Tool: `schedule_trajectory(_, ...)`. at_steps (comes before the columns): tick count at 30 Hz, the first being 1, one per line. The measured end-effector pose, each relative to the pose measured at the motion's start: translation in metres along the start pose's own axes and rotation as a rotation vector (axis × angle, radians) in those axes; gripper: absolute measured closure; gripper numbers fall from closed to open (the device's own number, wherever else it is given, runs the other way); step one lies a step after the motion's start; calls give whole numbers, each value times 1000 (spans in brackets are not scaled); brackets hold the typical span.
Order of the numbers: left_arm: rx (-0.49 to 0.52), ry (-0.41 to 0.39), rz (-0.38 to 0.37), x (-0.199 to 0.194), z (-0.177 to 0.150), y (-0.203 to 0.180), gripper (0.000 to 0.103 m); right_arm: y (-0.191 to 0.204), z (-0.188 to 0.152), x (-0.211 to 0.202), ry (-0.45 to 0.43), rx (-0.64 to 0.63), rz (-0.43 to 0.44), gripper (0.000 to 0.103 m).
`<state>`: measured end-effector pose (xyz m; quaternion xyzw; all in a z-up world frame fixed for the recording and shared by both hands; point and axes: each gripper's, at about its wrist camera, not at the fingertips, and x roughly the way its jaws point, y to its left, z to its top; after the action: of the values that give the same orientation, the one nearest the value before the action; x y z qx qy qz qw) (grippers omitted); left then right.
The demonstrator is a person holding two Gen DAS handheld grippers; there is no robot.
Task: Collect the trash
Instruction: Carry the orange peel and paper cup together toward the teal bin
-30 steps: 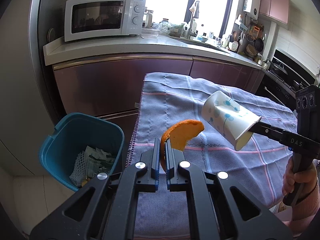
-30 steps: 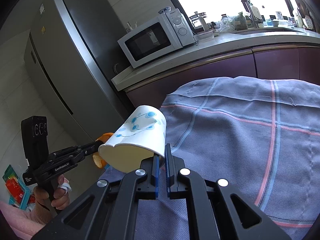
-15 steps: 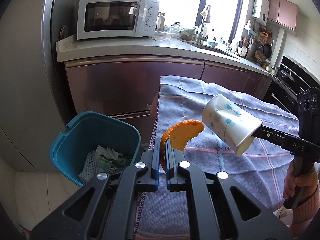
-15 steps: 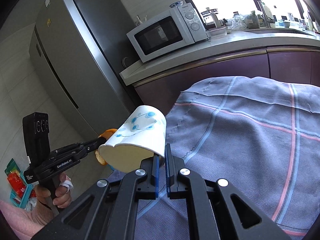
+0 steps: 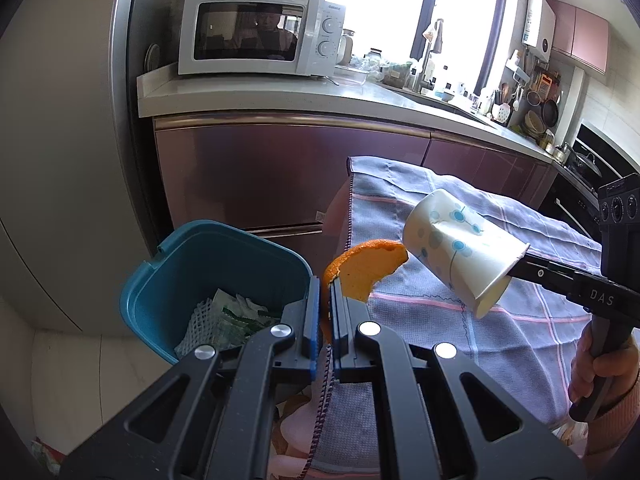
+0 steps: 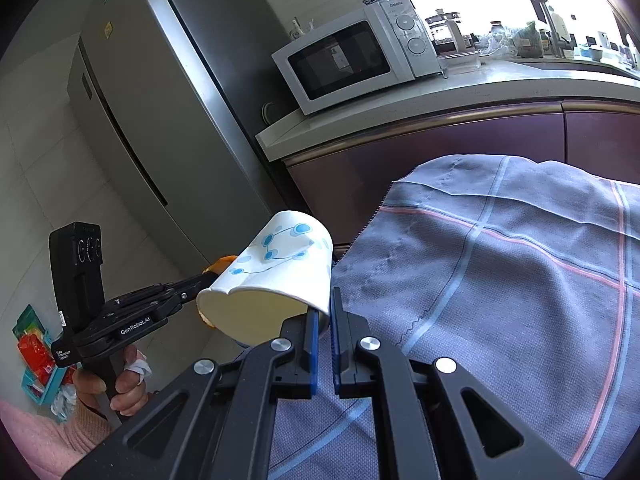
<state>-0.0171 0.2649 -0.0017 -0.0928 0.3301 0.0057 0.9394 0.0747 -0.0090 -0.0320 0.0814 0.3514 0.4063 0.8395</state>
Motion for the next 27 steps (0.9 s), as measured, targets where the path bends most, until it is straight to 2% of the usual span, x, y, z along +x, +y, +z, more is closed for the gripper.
schedule_trajectory(27,-64,-14,76,-1,2,40,98,27,24,41,55,-73,41,99)
